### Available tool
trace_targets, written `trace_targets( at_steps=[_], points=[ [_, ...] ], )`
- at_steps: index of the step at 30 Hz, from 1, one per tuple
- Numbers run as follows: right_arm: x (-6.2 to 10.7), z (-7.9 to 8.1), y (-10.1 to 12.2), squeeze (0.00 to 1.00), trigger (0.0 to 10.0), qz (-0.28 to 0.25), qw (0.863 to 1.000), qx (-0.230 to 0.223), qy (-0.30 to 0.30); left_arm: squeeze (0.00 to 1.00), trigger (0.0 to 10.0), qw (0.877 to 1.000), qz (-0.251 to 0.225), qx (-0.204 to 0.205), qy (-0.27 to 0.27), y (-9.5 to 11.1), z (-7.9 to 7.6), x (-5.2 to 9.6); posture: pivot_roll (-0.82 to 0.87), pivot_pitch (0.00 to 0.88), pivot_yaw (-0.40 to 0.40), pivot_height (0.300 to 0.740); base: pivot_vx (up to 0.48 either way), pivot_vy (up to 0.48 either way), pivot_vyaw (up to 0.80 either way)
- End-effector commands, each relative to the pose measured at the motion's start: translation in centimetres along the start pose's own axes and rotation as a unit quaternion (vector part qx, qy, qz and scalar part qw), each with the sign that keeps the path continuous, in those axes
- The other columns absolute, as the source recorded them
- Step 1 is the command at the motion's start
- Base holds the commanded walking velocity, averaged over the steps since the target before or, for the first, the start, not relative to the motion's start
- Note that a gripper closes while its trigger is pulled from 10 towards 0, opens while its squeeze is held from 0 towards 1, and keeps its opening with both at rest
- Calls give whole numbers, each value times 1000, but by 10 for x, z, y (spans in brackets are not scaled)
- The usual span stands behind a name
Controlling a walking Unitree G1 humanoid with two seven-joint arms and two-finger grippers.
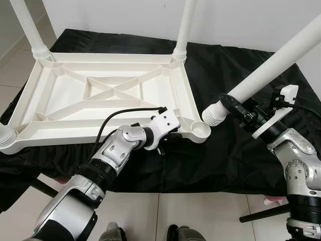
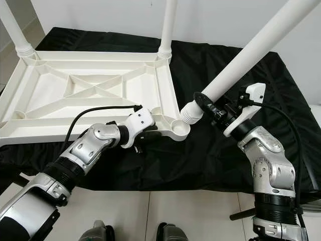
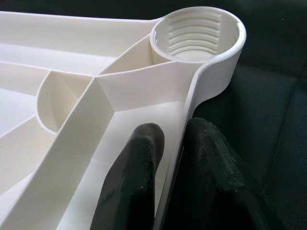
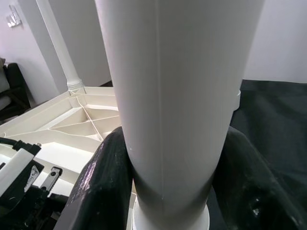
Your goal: Building children table
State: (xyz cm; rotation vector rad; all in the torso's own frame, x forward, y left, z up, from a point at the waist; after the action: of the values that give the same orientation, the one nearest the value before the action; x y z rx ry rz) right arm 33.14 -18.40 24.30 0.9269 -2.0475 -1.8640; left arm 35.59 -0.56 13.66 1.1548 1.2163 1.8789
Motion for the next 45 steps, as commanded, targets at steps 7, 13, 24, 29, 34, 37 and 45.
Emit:
trace_targets(
  at_steps=[7, 13, 24, 29, 34, 37, 45],
  points=[
    [2, 8, 2, 0, 10000, 5, 999, 1, 35, 0, 0, 998, 49, 6, -41, -32, -8, 13, -86, 129, -23, 740, 0, 0, 0],
    [2, 8, 0, 0, 10000, 15, 999, 9, 52, 0, 0, 996, 76, 6, -48, -52, -5, 30, -77, 132, -28, 740, 0, 0, 0],
    [-3, 30, -6, 0, 10000, 21, 993, -9, 115, 0, 10000, 997, 68, 11, -45, -38, -6, 20, -78, 135, -29, 740, 0, 0, 0],
    [-6, 36, -10, 0, 10000, 23, 991, -8, 131, 0, 10000, 997, 56, 11, -51, -29, -7, 20, -80, 136, -28, 740, 0, 0, 0],
    [-8, 42, -18, 0, 10000, 31, 988, -17, 149, 0, 10000, 997, 52, 5, -65, -27, -13, 23, -75, 136, -29, 740, 0, 0, 0],
    [-8, 43, -23, 0, 10000, 37, 987, -17, 153, 0, 10000, 996, 53, 1, -67, -27, -15, 24, -71, 135, -33, 740, 0, 0, 0],
    [-10, 39, -40, 0, 10000, 64, 987, -16, 147, 0, 10000, 996, 54, -1, -72, -27, -20, 28, -67, 132, -38, 740, 0, 0, 0]
  ],
)
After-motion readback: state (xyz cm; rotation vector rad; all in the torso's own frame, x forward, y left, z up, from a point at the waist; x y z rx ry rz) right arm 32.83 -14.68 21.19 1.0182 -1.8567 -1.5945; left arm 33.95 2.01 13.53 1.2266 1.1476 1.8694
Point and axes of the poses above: a point about 5 cm out from each wrist's last joint towards the gripper, its own x axis pointing back from the gripper into the wrist, its own y axis along the axis of the wrist's last joint, z = x × y, the point moved 5 cm from there along -x, pointing out of the wrist towards the gripper, and after that the axes turned 9 degrees about x, right-handed, at the moved point
